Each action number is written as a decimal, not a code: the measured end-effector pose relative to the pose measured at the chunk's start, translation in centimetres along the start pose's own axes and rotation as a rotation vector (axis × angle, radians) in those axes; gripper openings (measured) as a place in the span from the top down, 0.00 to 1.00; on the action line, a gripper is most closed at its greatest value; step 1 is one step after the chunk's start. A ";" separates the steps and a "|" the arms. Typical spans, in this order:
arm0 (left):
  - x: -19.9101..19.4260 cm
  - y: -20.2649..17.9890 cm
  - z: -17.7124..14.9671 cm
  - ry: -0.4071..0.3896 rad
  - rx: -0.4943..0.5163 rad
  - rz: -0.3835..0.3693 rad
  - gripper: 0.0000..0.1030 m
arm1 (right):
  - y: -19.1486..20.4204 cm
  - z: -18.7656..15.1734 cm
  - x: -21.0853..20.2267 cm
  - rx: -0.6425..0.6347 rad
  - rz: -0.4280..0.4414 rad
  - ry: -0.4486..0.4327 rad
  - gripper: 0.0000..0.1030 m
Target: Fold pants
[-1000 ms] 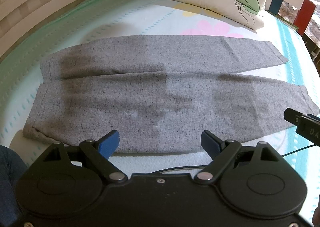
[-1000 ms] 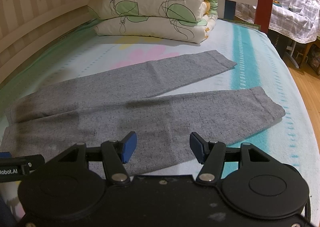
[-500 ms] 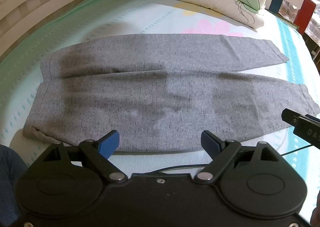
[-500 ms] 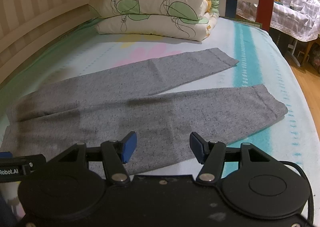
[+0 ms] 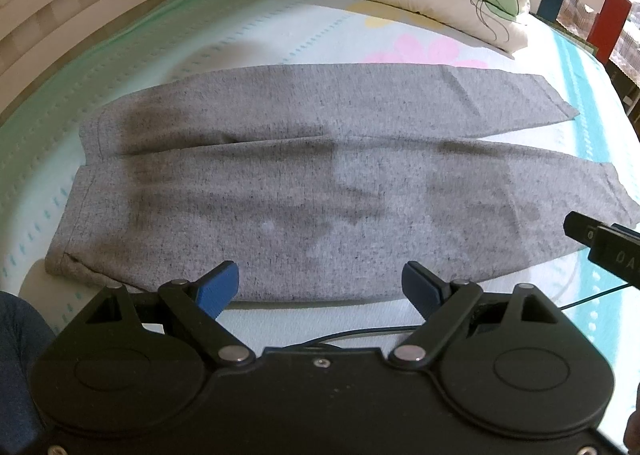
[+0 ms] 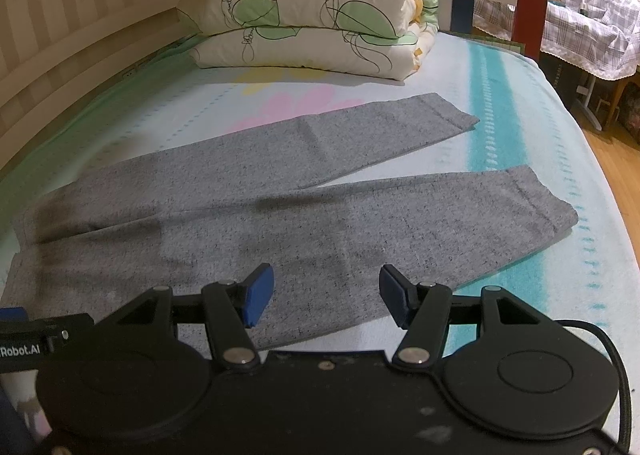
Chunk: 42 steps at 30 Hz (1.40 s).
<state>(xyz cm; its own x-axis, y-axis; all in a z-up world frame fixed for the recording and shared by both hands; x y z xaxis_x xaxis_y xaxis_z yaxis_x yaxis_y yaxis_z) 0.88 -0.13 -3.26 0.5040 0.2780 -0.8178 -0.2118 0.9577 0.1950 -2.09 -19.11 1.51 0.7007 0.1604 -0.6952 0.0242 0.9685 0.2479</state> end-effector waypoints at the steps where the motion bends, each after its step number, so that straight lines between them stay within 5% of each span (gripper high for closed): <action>1: 0.1 0.0 0.0 -0.001 0.002 0.001 0.14 | -0.2 0.0 0.0 0.003 0.002 0.000 0.40; 21: 6.0 5.8 7.0 -0.005 -0.053 0.079 0.14 | -3.1 4.9 4.2 0.074 0.003 0.005 0.40; 30: 9.8 7.5 11.7 -0.048 -0.051 0.108 0.14 | -3.5 8.9 8.7 -0.002 -0.139 0.019 0.40; 42: 15.2 6.5 14.6 -0.093 0.004 0.123 0.14 | -7.6 13.5 17.0 0.093 -0.099 0.115 0.47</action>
<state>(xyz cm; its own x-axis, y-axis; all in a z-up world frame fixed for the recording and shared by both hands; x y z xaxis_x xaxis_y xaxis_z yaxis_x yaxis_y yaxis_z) 19.35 11.43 -6.56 0.5497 0.3986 -0.7341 -0.2733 0.9163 0.2928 19.24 -26.30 -3.11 0.6052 0.0911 -0.7909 0.1584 0.9598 0.2317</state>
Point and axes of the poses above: each gripper's, at about its wrist camera, not at the fingertips, and x roughly the way its jaws point, y to its left, z to its top, the point moved 2 cm from there along x, roughly the way its jaws point, and after that the axes turned 15 degrees about z, right-handed, at the moved point
